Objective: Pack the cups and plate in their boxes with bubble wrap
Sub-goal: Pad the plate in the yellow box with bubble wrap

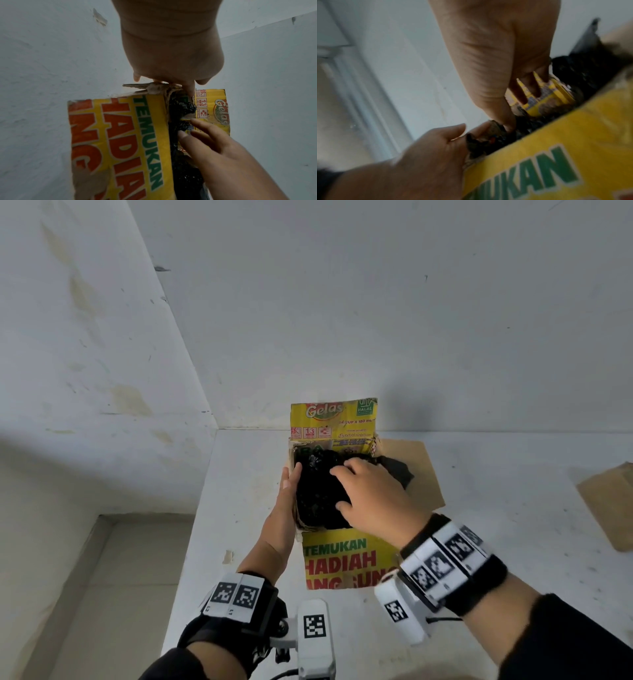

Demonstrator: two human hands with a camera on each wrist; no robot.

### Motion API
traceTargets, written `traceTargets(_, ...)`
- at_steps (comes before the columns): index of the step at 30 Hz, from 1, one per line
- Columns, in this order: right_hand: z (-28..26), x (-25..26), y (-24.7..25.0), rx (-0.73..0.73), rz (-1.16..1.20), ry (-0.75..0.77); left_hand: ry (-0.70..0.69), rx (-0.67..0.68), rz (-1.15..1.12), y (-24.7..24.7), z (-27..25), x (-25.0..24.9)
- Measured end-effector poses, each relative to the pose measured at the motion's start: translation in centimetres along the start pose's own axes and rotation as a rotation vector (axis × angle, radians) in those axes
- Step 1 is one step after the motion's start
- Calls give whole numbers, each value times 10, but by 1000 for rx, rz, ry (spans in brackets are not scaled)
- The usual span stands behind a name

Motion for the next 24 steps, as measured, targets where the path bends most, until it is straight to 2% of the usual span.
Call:
traceTargets(2,-12,5,1,71,-22,-36,-13,-14,-4,-1,-2,-1)
traceTargets(5,-12,7,-11,189,100,-123,-28,-24,-16,-5,-4,-2)
traceTargets(9,4,1,-28,250,227,-215,-8,-41,-11,-4,-3,-1)
traceTargets(12,12,-5,-29,314,253,-223,7,-42,0,-3,-2,0)
traceTargets(15,11,-3,-16,380,220,-155,10,-38,-6,-4,0,0)
traceTargets(17,10,2,-1,289,39,-58,4,-36,-3,-3,0,0)
traceTargets(19,10,8,10,77,-144,30,-3,-30,-4,-2,2,1)
traceTargets(20,13,9,10,11,-159,63,-9,-26,-12,-1,3,2)
traceTargets(21,16,8,9,6,-132,94,-11,-21,-23,-1,4,2)
traceTargets(24,32,-4,-9,176,-4,110,16,-3,-54,-1,4,2)
Point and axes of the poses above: each hand's wrist, its own z-axis towards the middle knuckle, its own y-axis out of the back of the hand, x = y × z, the point moved 1 cm from there along z, towards the middle knuckle, and after that the axes turned 15 degrees about y, right-handed, at the moved point
